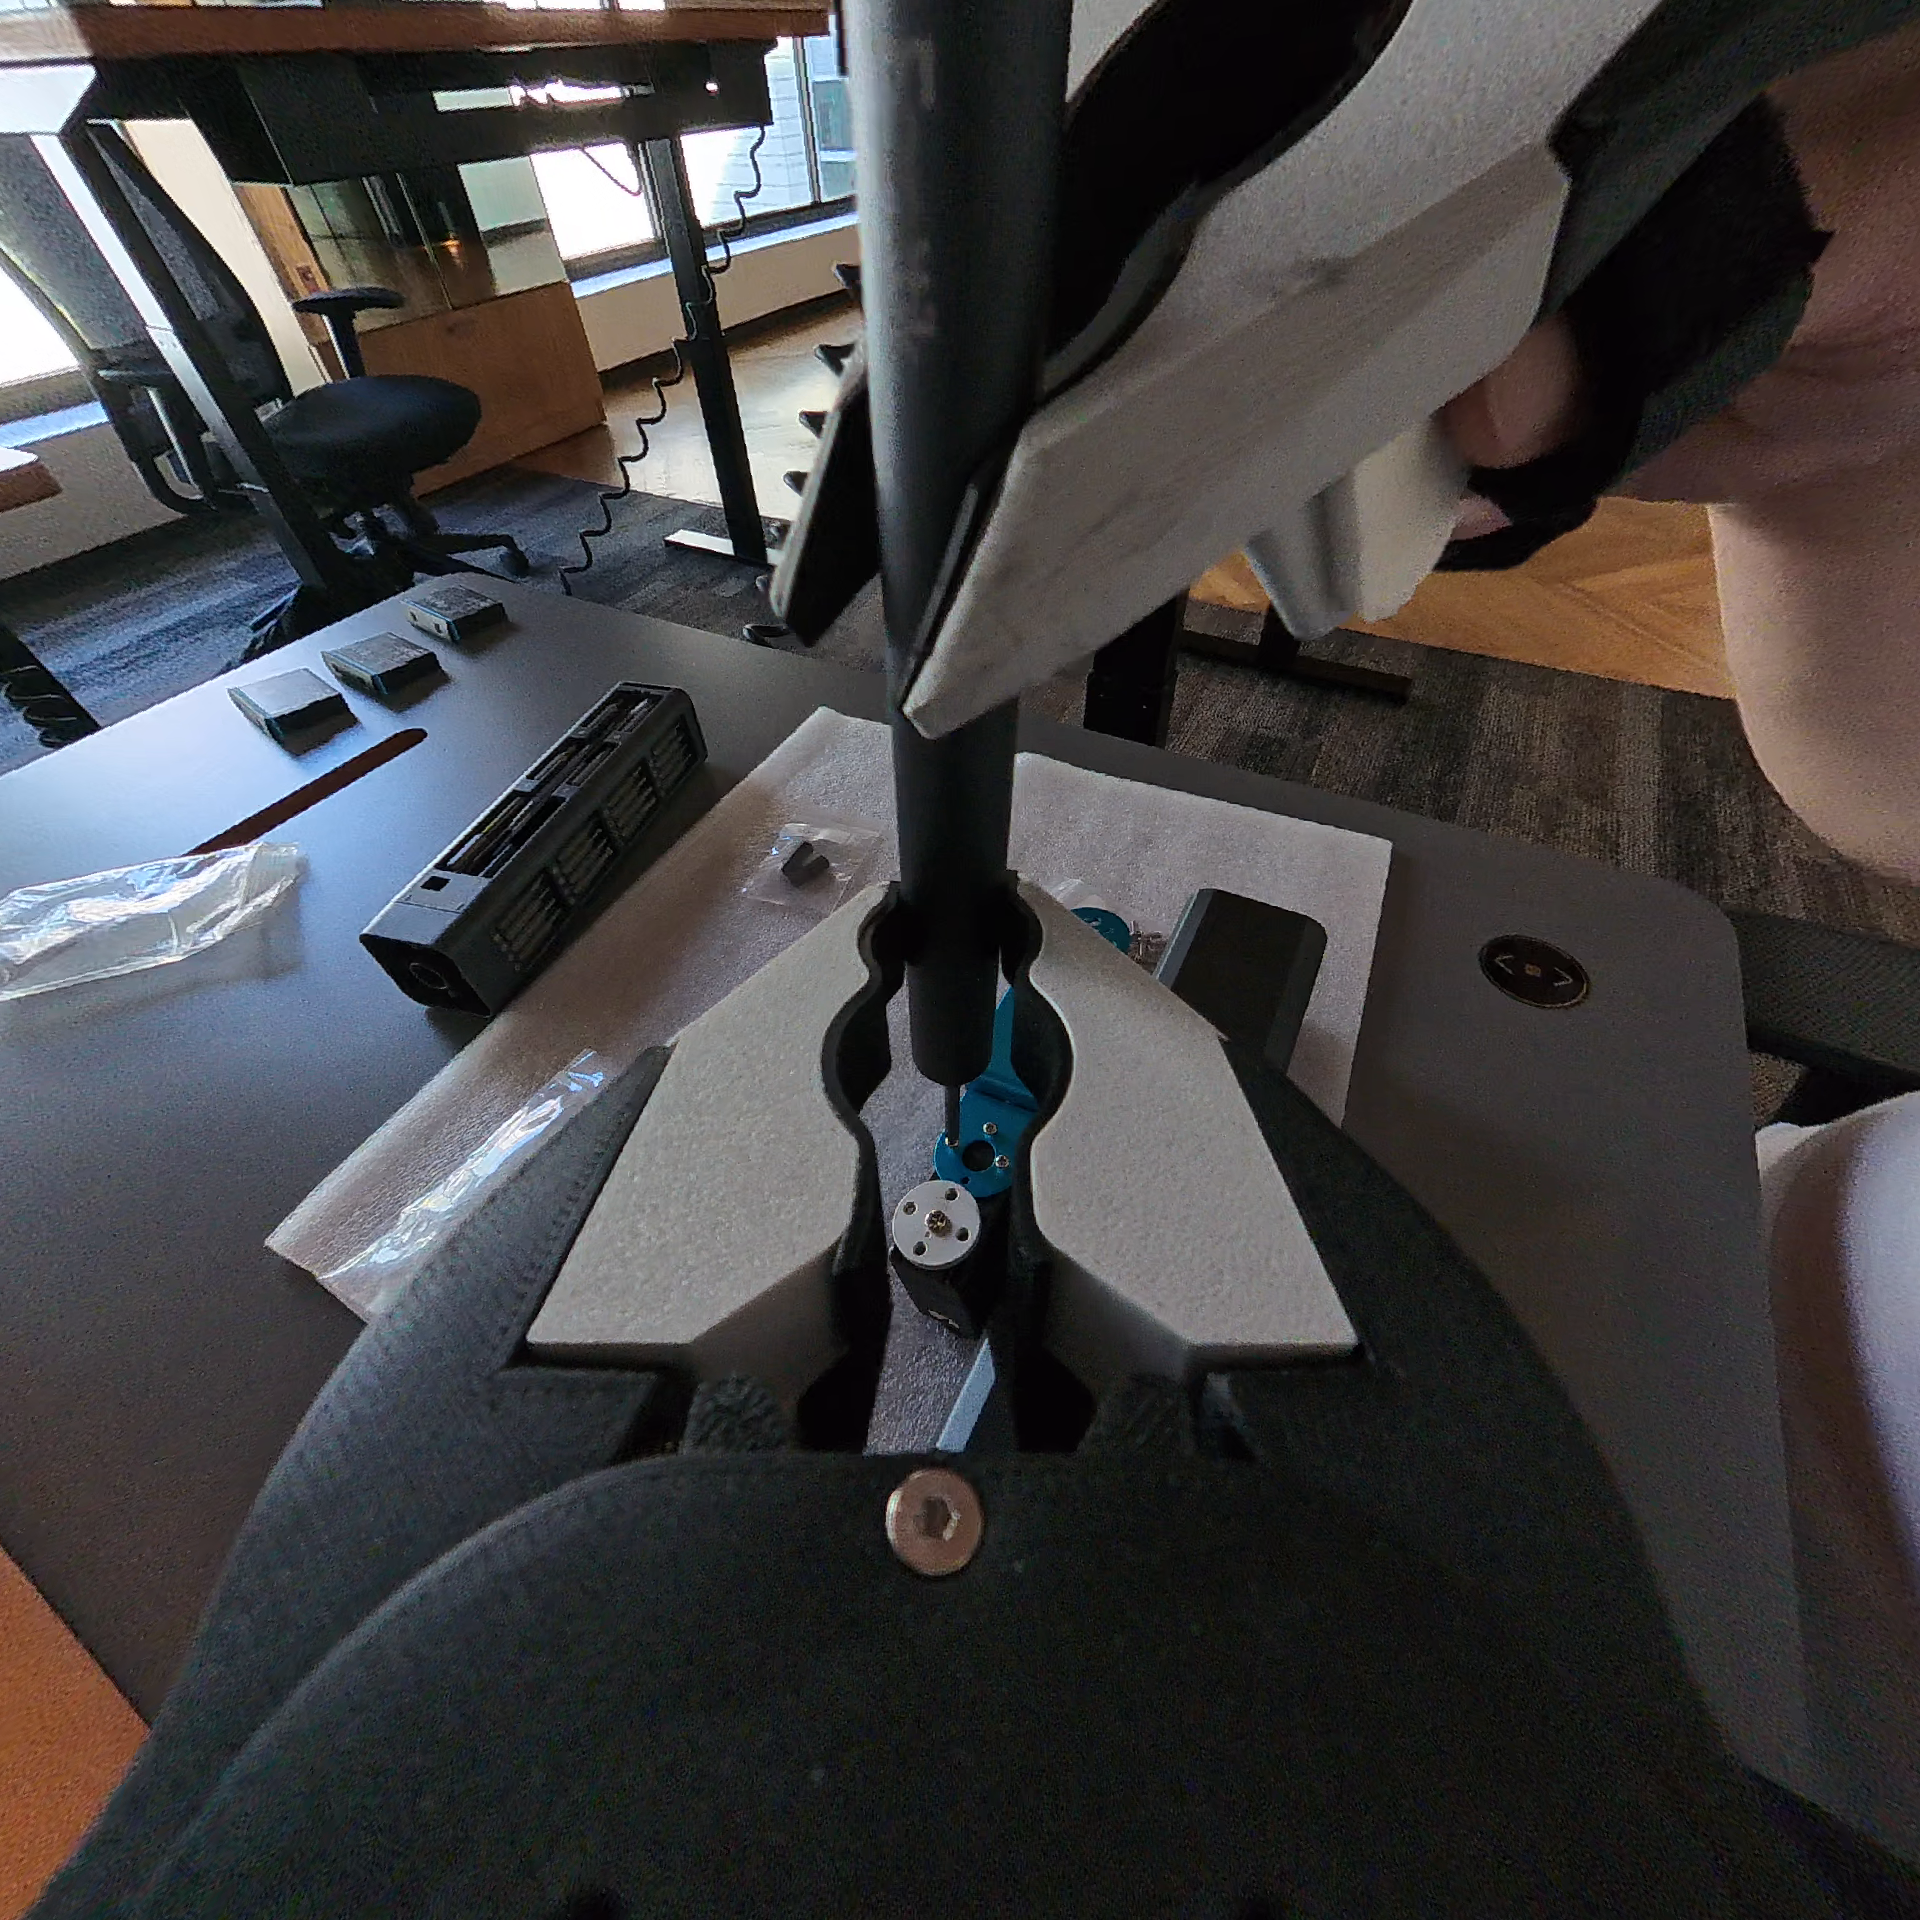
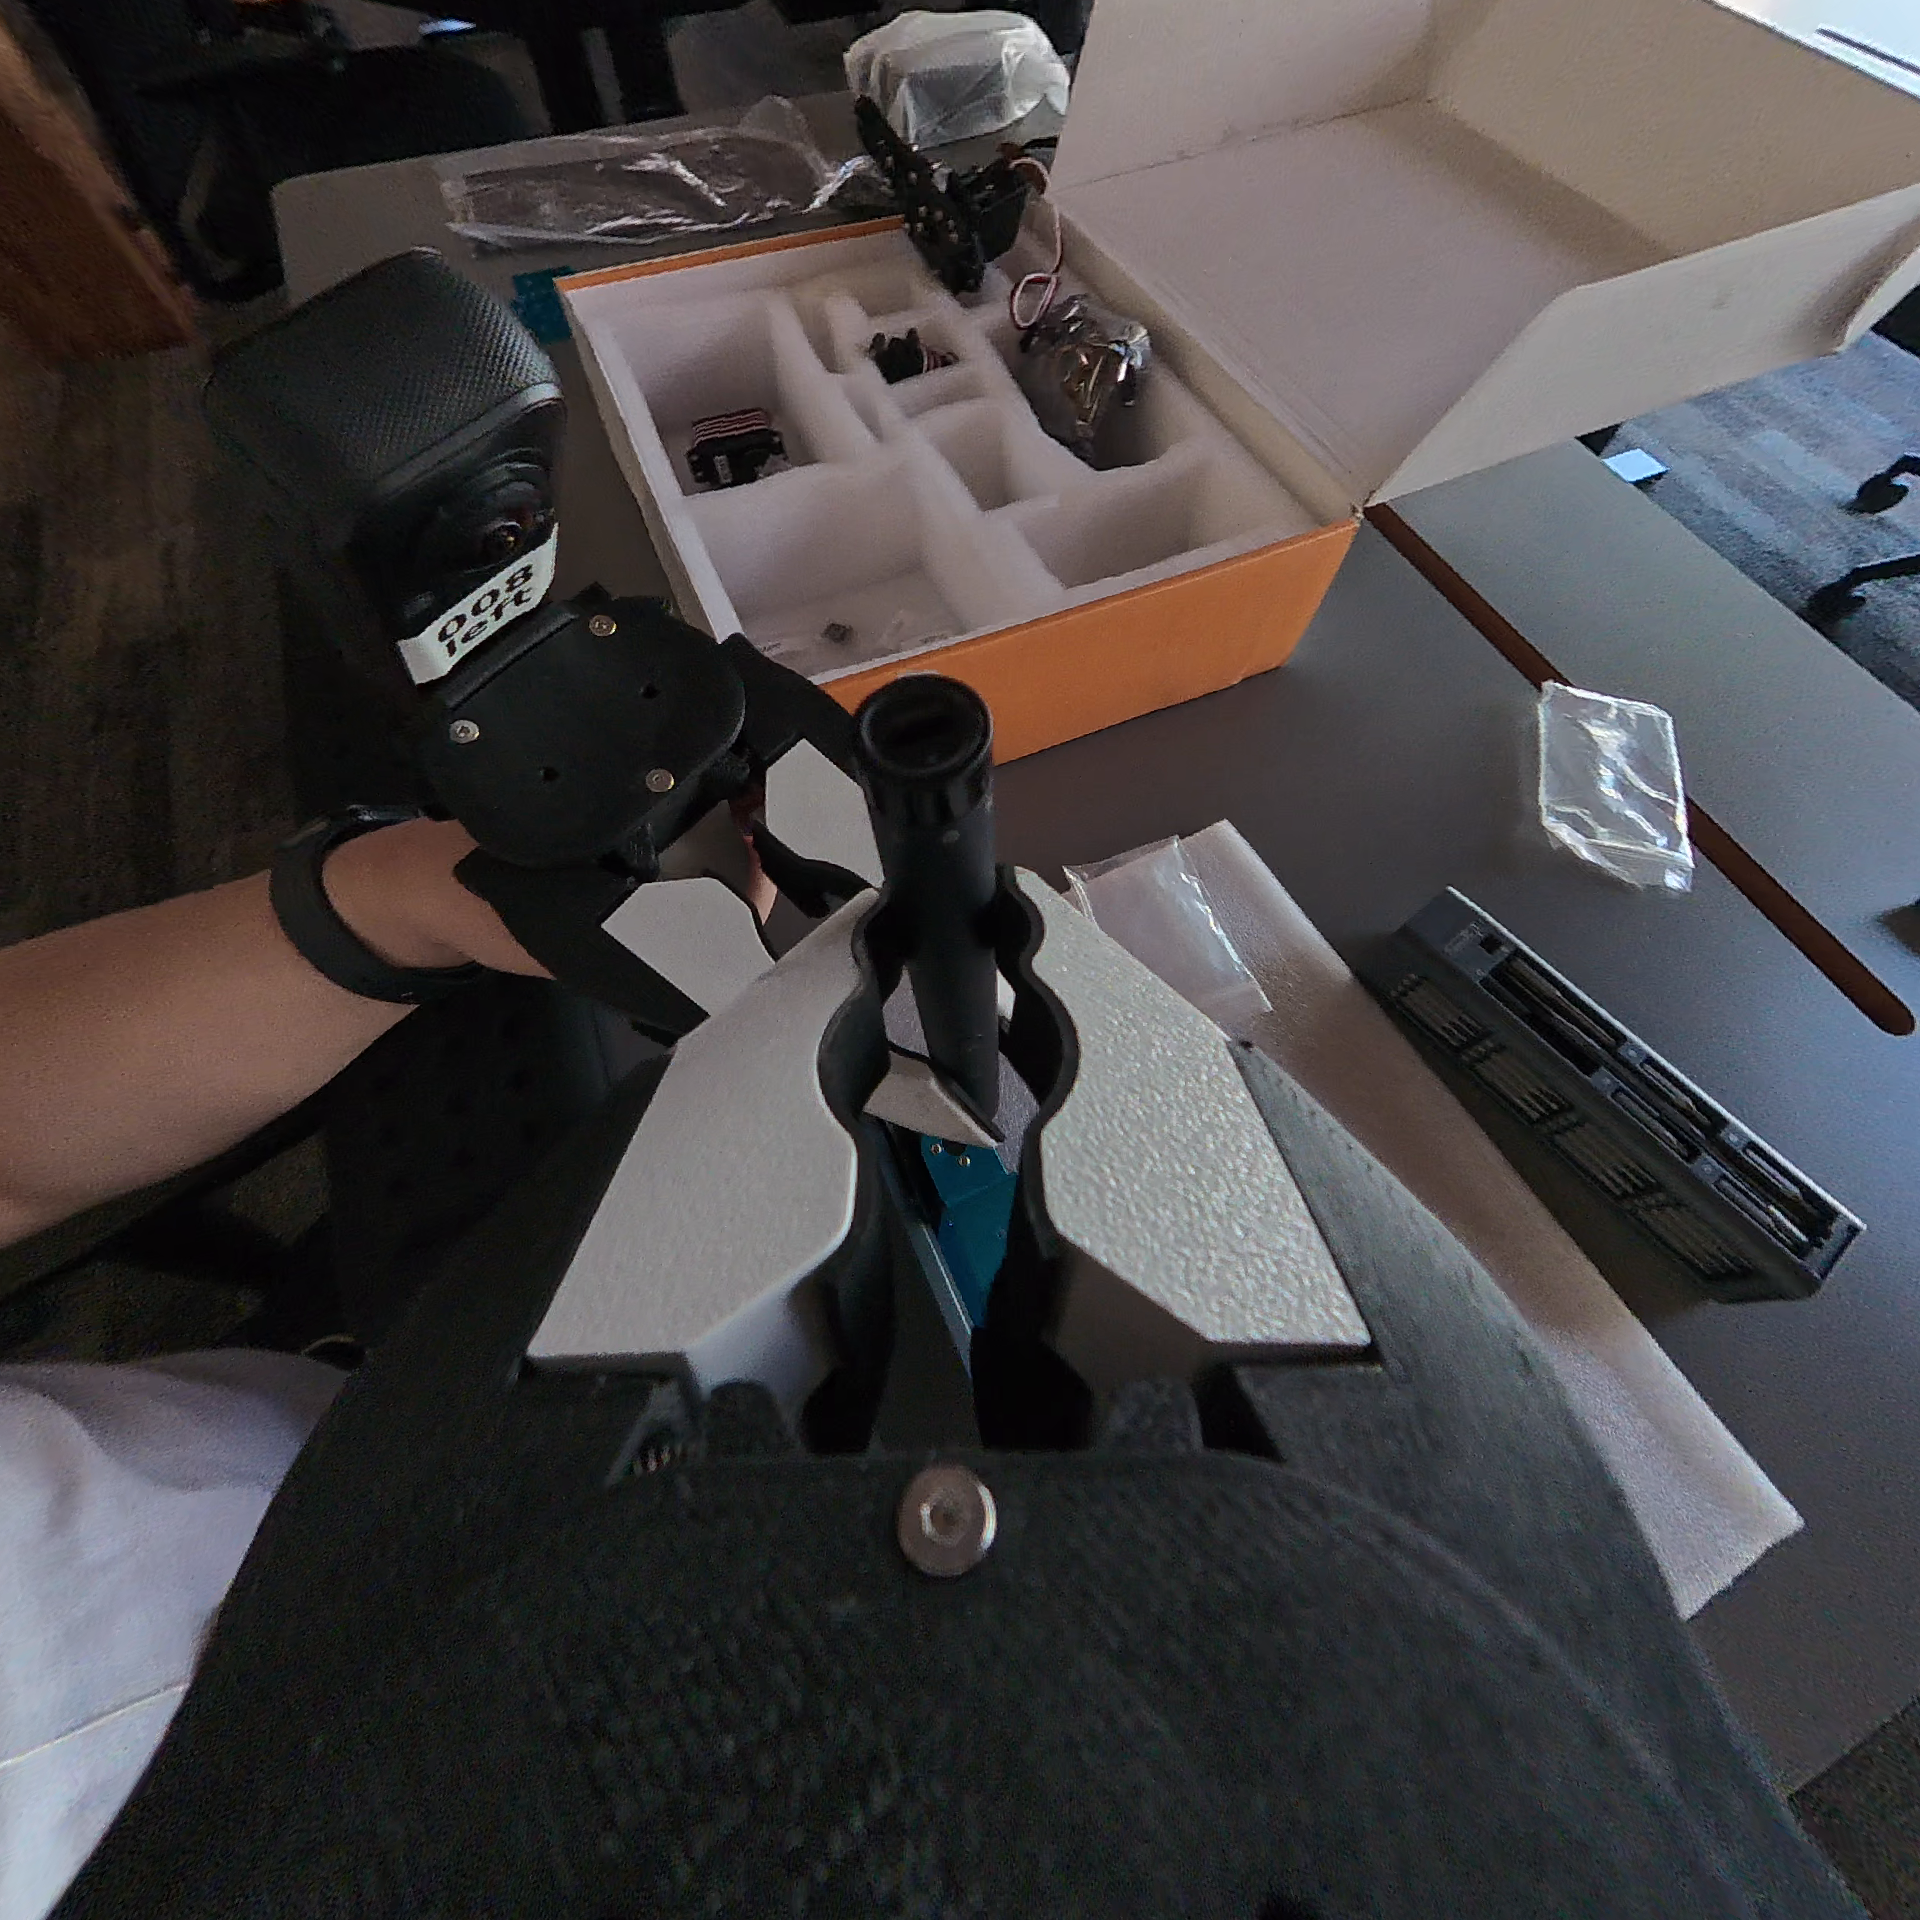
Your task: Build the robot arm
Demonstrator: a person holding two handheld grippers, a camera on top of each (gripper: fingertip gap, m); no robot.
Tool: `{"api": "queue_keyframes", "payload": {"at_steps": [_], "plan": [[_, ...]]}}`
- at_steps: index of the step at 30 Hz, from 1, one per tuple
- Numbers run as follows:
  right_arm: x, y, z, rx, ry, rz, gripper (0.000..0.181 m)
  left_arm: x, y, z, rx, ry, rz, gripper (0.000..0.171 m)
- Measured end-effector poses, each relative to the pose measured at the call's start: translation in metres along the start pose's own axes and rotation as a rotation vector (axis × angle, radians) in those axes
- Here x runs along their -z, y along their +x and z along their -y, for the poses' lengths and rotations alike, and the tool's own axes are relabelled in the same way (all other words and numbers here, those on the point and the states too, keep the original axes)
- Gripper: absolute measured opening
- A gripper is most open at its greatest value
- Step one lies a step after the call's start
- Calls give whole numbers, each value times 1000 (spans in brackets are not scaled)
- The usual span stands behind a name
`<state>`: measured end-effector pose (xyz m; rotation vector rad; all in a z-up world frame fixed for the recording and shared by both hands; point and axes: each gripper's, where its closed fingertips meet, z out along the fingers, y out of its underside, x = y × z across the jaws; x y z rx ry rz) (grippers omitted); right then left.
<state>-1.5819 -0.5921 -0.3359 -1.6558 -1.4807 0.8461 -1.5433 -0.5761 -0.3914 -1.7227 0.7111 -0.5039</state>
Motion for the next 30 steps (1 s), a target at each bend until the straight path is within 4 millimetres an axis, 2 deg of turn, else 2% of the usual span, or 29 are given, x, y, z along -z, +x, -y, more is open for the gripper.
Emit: {"api": "queue_keyframes", "payload": {"at_steps": [5, 9, 10, 12, 19, 23, 30], "plan": [[-3, -5, 1, 124, -4, 97, 20, 1, 1, -1, -4, -25, -56, 17], [-6, -7, 1, 172, -49, 242, 33, 0, 1, -1, -7, -24, -66, 17], [-7, -4, 0, 199, -67, 242, 30, -1, 2, 0, -16, -31, -70, 17], [-7, -11, -5, 274, -102, 325, 17, -2, 3, 0, -32, -51, -74, 17], [-9, -8, -16, 403, -212, 345, 18, -3, 4, 0, -28, -46, -105, 17], [-12, -10, -17, 356, -243, 336, 17, -1, 4, 0, -21, -36, -126, 17], [-15, -5, -15, 218, -219, 183, 18, -1, 3, 1, 21, -8, -145, 17]]}}
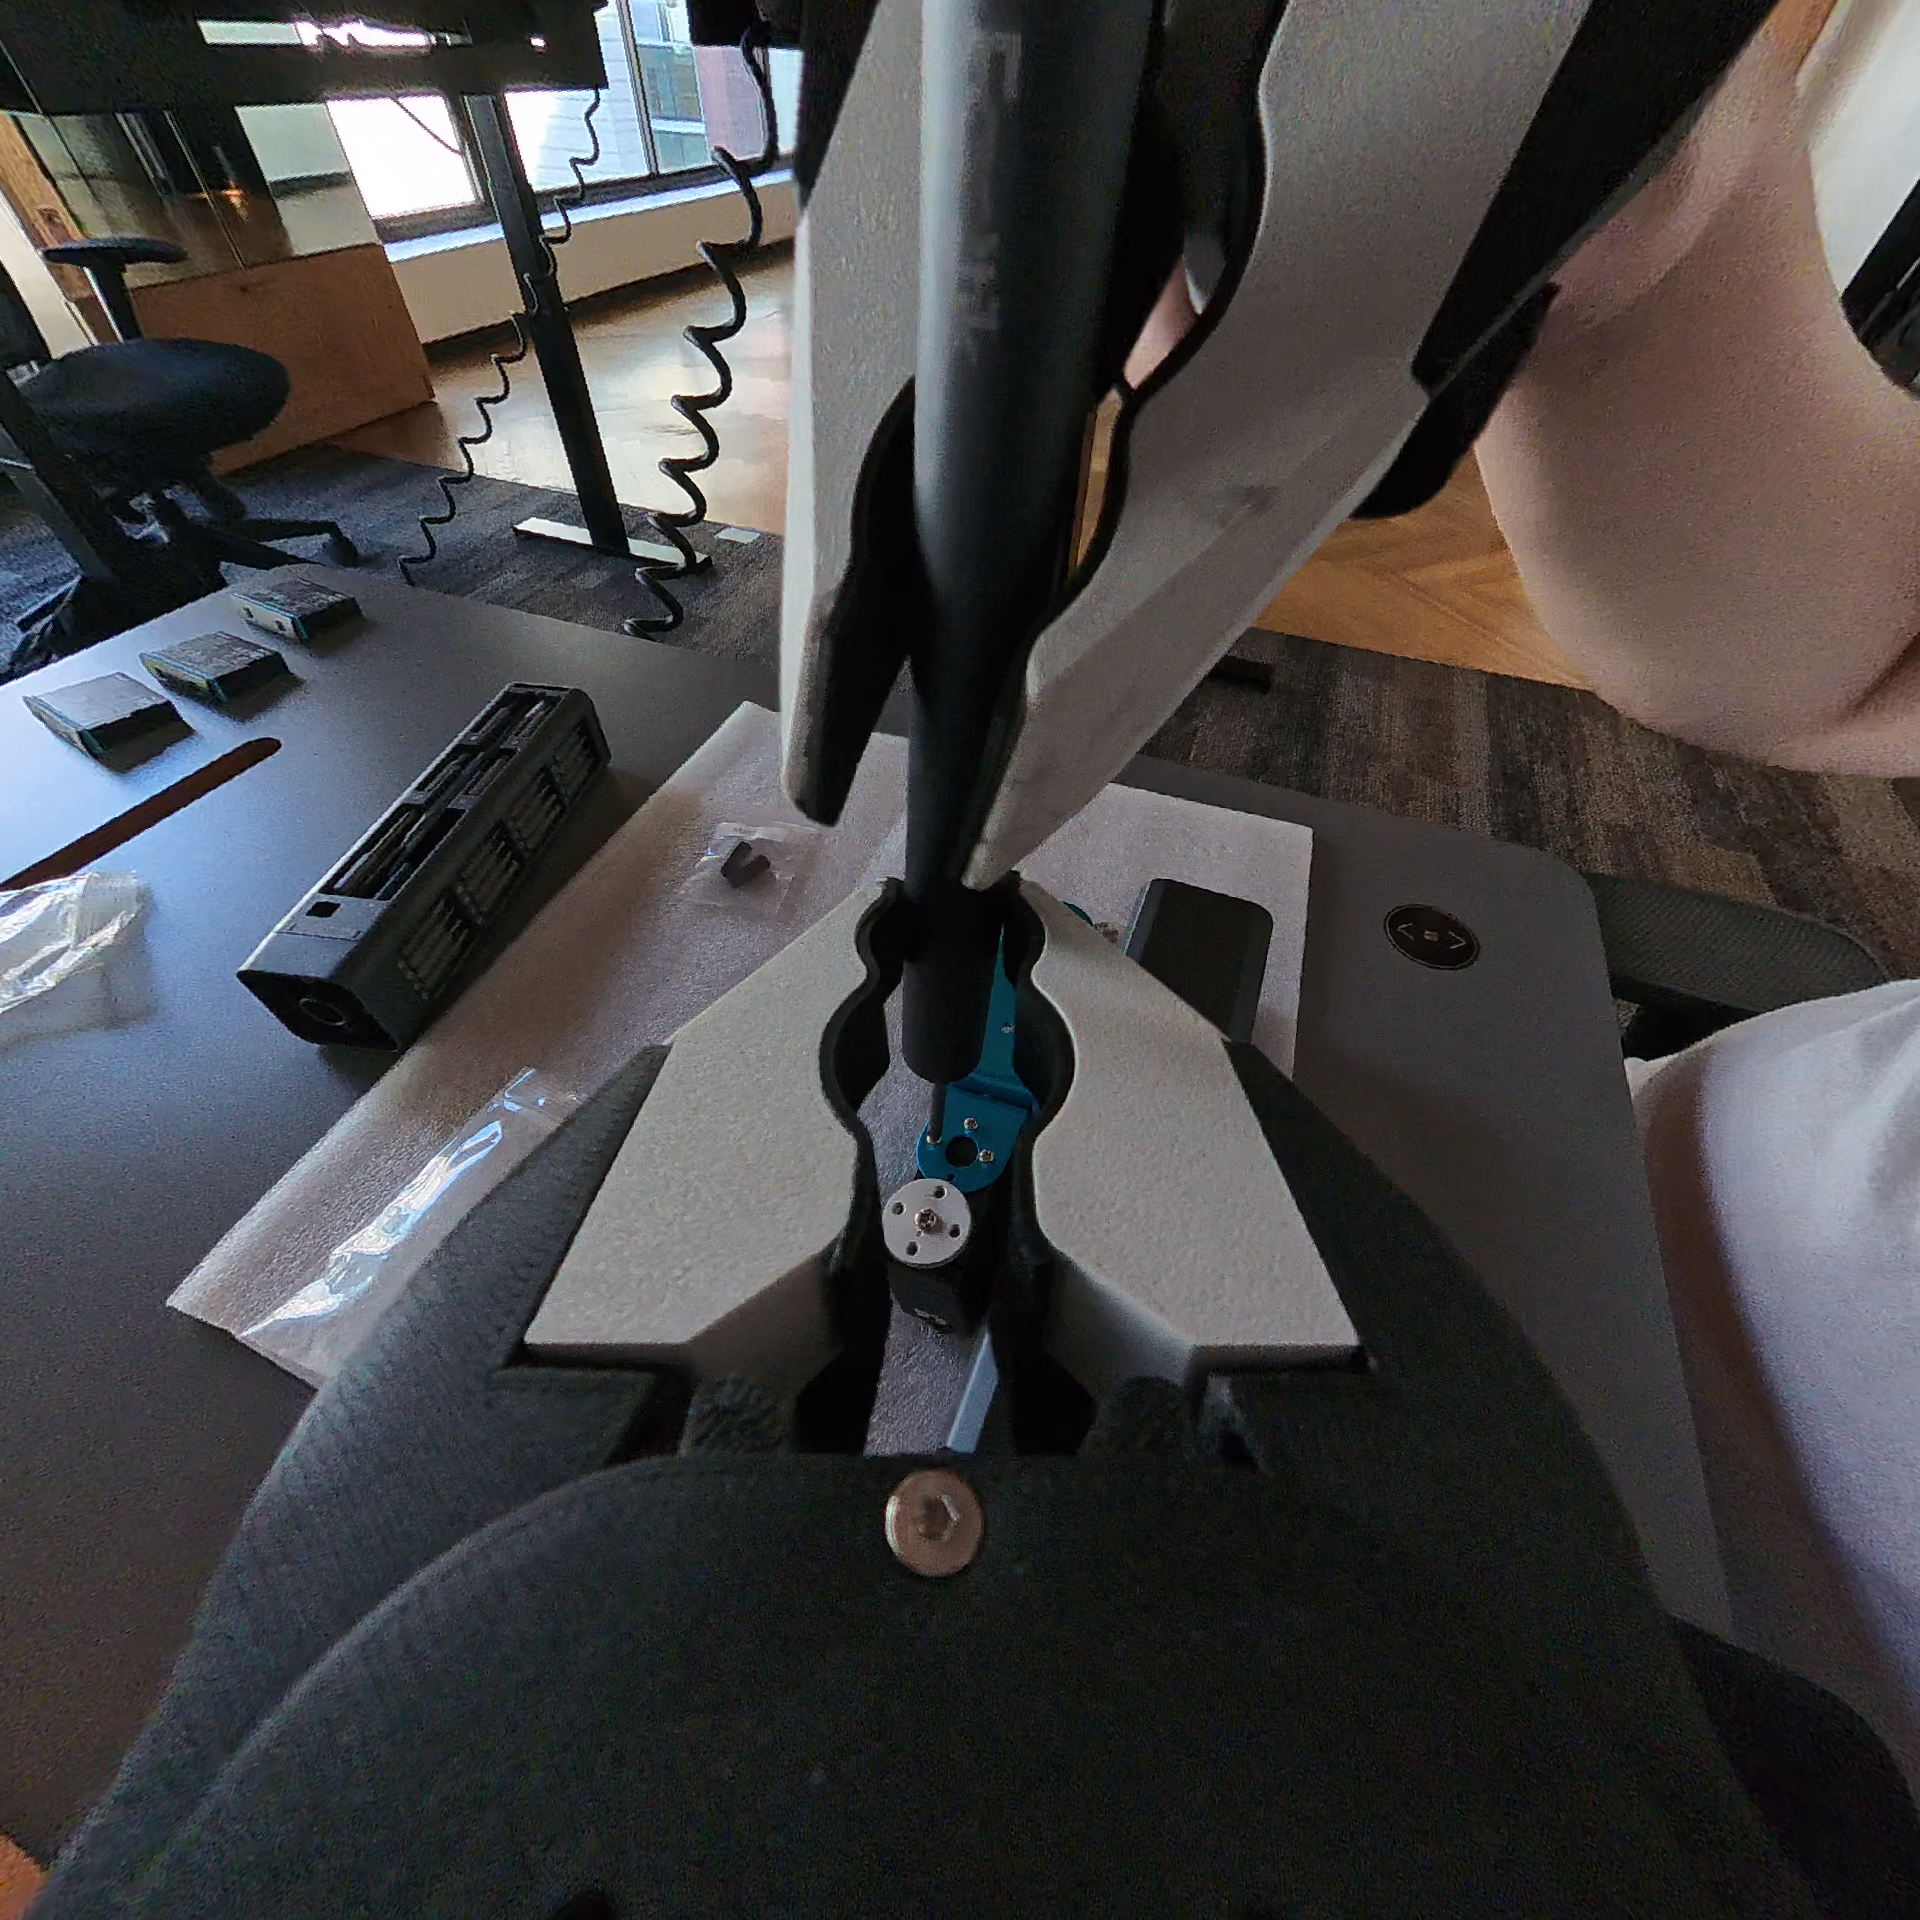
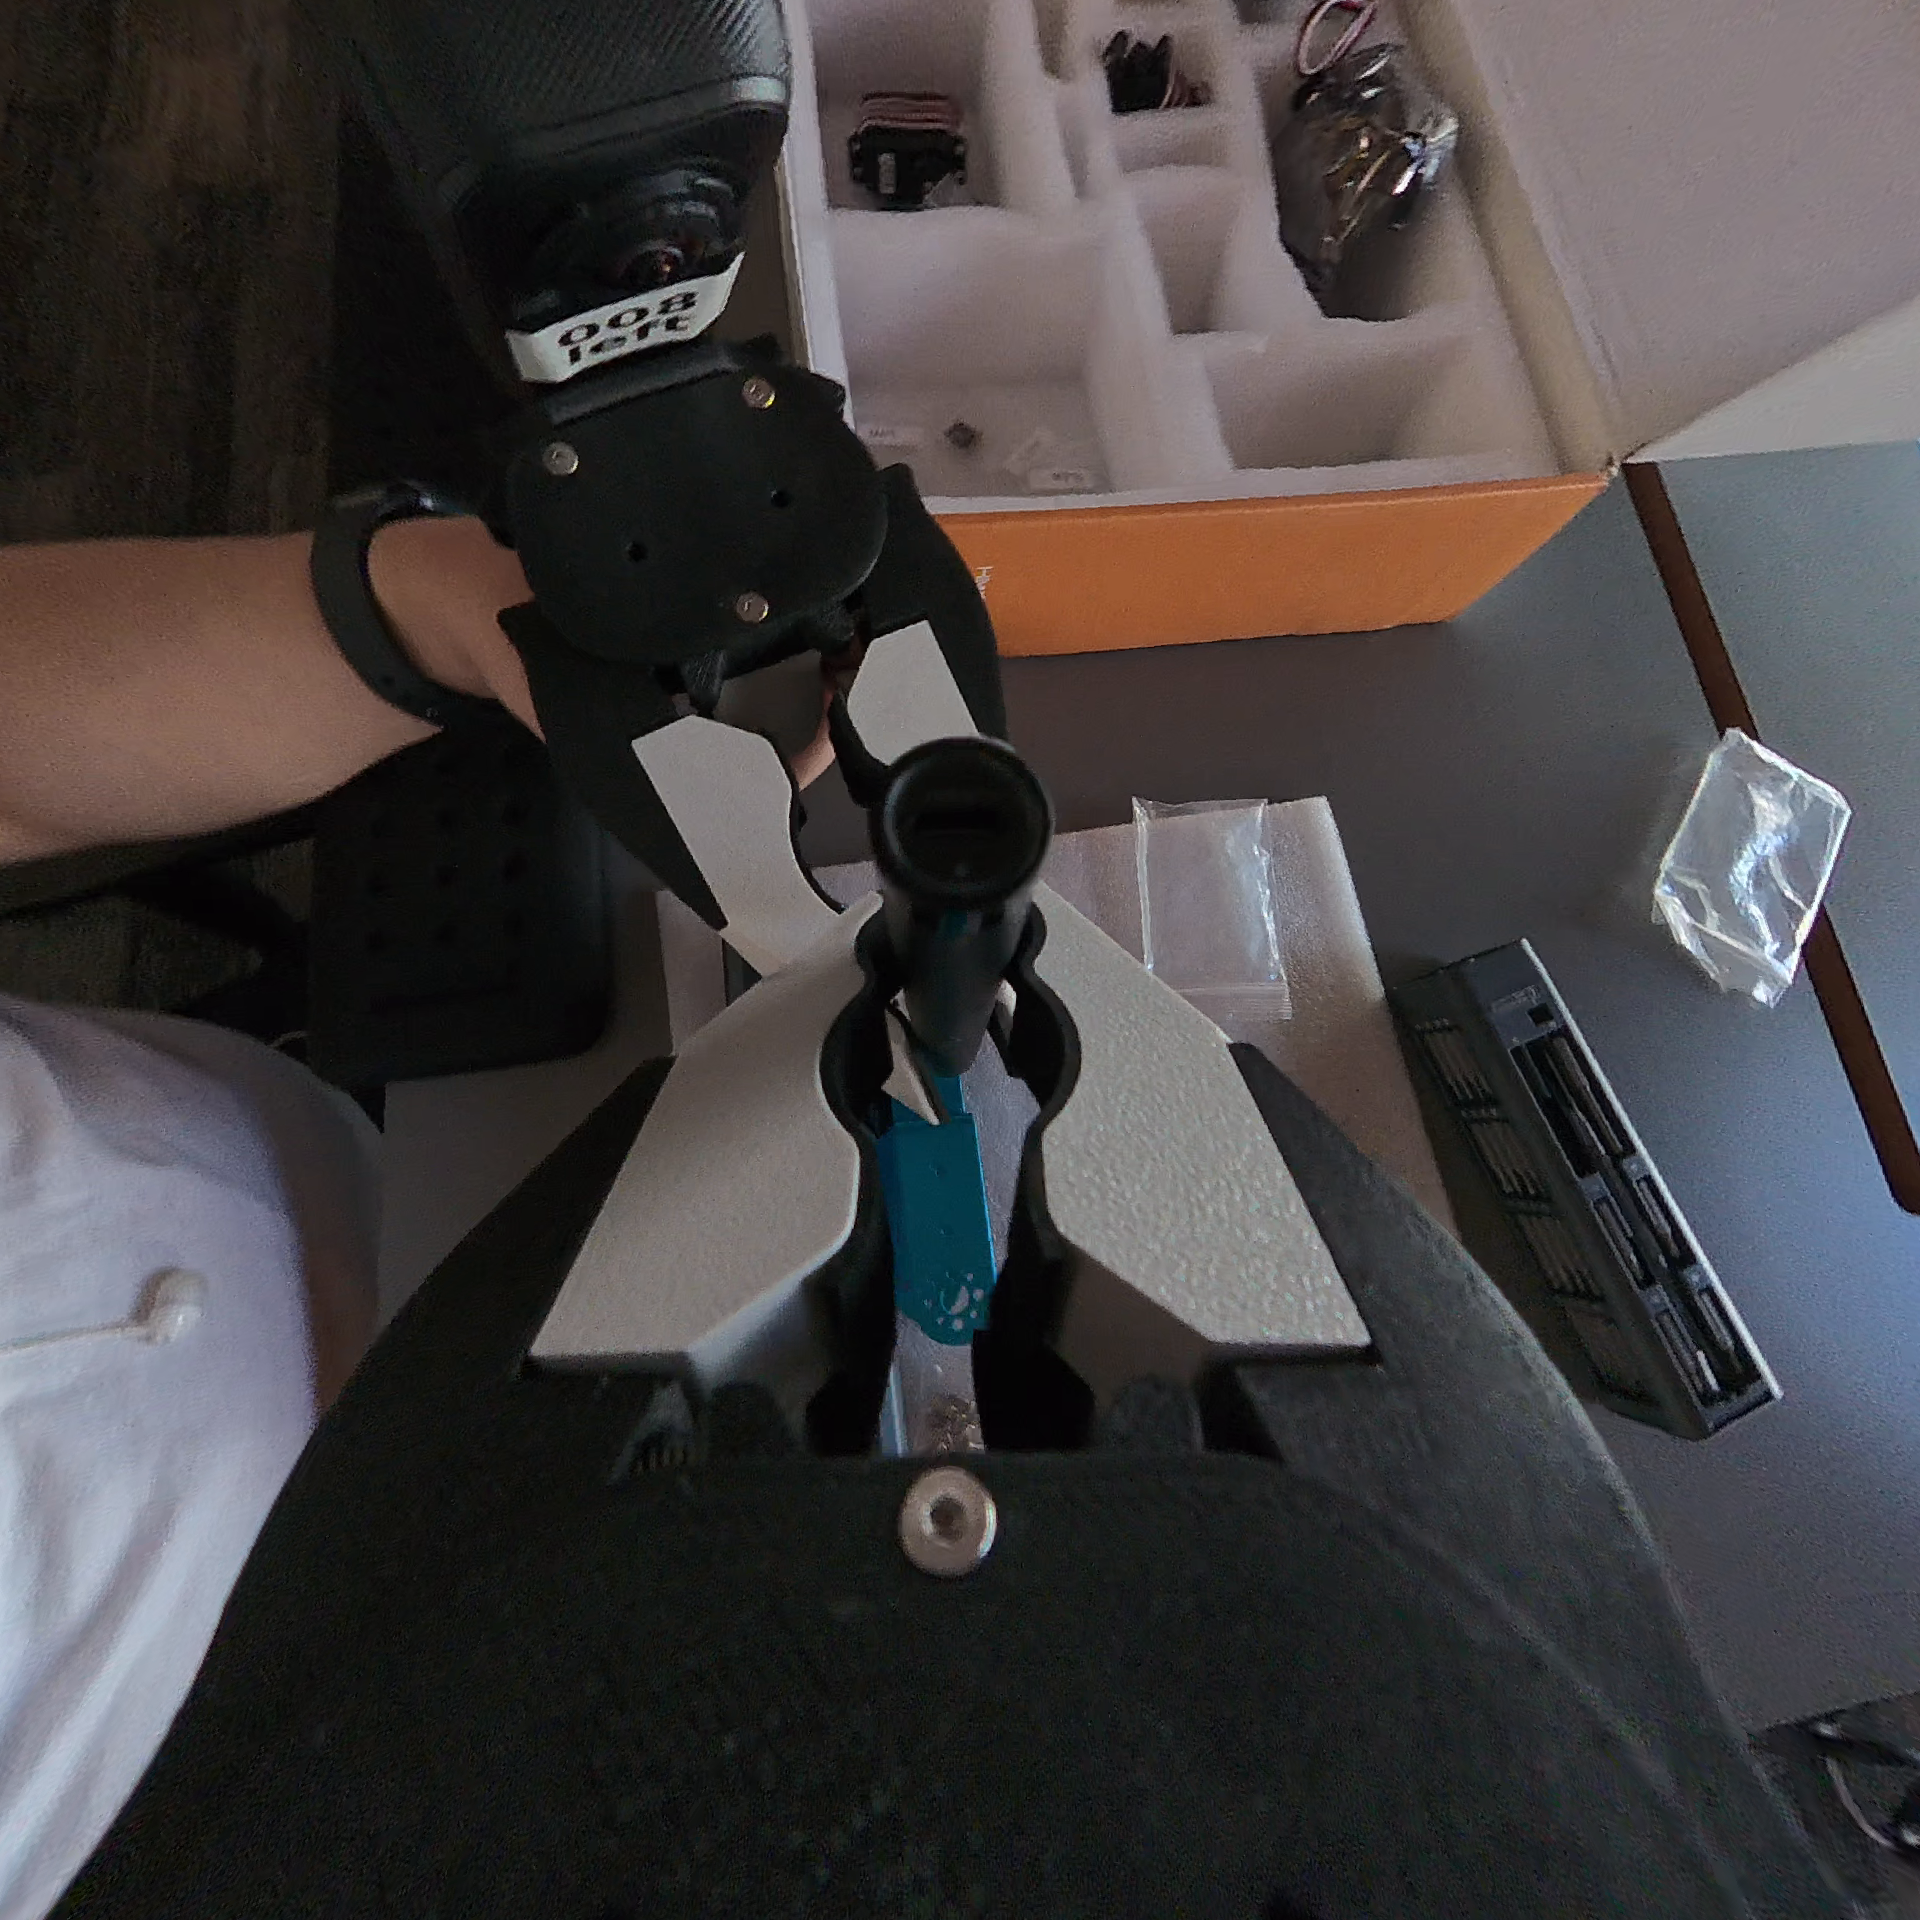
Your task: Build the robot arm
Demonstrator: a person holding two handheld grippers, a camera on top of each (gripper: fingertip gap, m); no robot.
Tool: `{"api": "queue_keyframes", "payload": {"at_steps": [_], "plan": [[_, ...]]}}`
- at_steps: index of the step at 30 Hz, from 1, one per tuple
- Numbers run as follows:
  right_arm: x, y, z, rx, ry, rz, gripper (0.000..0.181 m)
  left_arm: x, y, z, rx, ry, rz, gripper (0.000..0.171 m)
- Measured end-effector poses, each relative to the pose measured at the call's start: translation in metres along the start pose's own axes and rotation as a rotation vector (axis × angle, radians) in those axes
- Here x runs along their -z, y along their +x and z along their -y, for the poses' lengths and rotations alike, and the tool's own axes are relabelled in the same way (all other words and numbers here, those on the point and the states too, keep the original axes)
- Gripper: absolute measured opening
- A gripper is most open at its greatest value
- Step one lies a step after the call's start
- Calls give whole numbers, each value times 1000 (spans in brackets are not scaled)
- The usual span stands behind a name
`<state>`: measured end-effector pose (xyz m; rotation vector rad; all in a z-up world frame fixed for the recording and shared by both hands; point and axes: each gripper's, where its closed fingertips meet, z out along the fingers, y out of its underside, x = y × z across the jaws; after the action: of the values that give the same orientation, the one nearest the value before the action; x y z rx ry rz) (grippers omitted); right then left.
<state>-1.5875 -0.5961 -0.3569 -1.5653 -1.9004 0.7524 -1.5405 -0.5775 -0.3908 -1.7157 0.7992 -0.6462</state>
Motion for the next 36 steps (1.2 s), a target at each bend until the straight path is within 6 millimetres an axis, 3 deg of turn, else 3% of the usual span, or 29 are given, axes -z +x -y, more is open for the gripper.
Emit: {"api": "queue_keyframes", "payload": {"at_steps": [7, 11, 24, 36], "plan": [[-6, 7, -13, -45, -31, -144, 17, -7, -9, -6, 57, -16, 117, 26], [-9, 6, -11, -12, -17, -155, 17, -7, -15, -11, -39, -50, 196, 19], [4, -6, 0, -184, 46, -16, 18, 2, 9, 3, 47, 44, 35, 18], [1, 6, -1, -293, 69, -13, 18, 0, 3, 2, 103, 56, -23, 18]]}}
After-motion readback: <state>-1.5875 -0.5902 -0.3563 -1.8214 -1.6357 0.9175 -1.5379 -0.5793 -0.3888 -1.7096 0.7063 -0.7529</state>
